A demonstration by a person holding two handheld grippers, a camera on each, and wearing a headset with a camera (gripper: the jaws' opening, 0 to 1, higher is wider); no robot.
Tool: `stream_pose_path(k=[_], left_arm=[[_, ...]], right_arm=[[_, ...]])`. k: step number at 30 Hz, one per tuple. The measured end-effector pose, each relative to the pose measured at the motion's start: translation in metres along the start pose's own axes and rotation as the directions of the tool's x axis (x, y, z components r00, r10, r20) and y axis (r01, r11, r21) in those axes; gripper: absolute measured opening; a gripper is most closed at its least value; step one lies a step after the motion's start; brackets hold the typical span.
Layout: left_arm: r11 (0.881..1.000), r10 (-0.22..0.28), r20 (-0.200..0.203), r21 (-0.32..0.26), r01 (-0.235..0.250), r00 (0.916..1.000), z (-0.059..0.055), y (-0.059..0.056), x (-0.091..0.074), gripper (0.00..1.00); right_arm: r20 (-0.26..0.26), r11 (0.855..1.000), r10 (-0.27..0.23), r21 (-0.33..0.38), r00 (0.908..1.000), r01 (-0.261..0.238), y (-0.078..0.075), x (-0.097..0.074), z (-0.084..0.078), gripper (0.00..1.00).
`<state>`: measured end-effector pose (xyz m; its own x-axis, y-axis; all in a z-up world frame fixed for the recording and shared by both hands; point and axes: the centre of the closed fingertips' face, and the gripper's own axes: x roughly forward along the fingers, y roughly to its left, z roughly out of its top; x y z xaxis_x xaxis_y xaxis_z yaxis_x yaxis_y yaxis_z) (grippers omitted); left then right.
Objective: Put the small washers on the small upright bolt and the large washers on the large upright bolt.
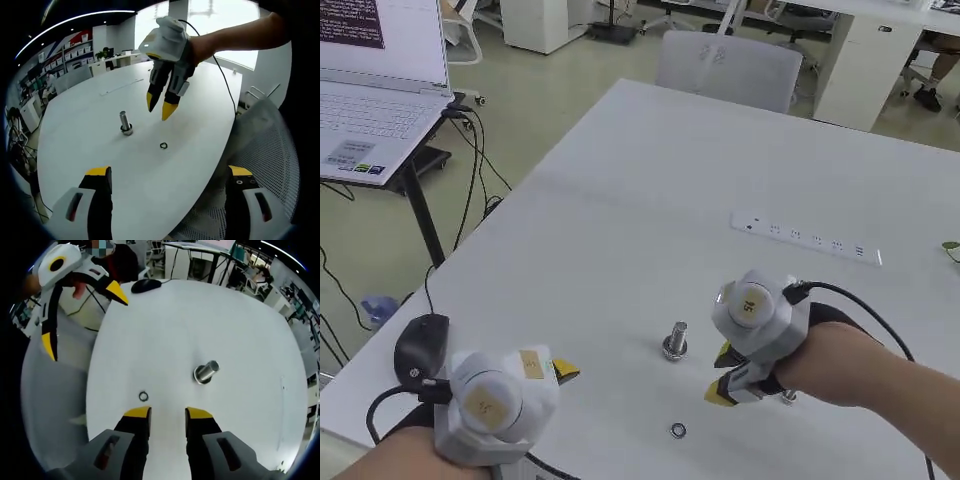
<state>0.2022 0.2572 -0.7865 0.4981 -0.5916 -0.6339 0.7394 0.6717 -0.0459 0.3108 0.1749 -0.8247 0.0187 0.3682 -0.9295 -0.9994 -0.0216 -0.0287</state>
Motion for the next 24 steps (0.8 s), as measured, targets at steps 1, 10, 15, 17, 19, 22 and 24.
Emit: stream_pose_path(k=[1, 10, 15, 17, 19, 22, 24], left_arm=[[1.000, 0.000, -0.004, -0.002, 0.000, 1.0000, -0.001, 0.000, 0.000, 0.95], [1.000, 0.025, 0.005, -0.011, -0.025, 0.9997, 0.000, 0.007, 0.000, 0.94], [1.000, 0.028, 0.001, -0.011, -0.028, 0.9996, -0.001, 0.008, 0.001, 0.93], [1.000, 0.030, 0.000, -0.007, -0.030, 0.9995, -0.001, 0.009, 0.002, 0.93], [0.999, 0.032, 0.004, -0.012, -0.032, 0.9995, 0.001, 0.009, 0.002, 0.93], [0.999, 0.033, 0.008, -0.013, -0.033, 0.9994, 0.002, 0.009, 0.002, 0.92], [1.000, 0.030, 0.002, -0.009, -0.030, 0.9995, 0.001, 0.008, 0.004, 0.92]], right_arm=[[-0.002, 1.000, 0.004, -0.001, 1.0000, -0.004, 0.002, 0.002, 0.000, 0.29], [0.008, 0.998, 0.033, -0.045, 0.9994, -0.033, 0.018, 0.016, 0.002, 0.29], [0.004, 0.996, 0.047, -0.075, 0.9989, -0.046, 0.025, 0.029, -0.001, 0.29], [-0.001, 0.995, 0.052, -0.091, 0.9987, -0.052, 0.029, 0.033, -0.003, 0.29], [-0.001, 0.994, 0.055, -0.097, 0.9985, -0.054, 0.031, 0.037, -0.003, 0.29], [-0.007, 0.993, 0.065, -0.098, 0.9979, -0.065, 0.033, 0.041, -0.003, 0.29], [-0.011, 0.992, 0.067, -0.107, 0.9977, -0.068, 0.035, 0.044, -0.003, 0.28]])
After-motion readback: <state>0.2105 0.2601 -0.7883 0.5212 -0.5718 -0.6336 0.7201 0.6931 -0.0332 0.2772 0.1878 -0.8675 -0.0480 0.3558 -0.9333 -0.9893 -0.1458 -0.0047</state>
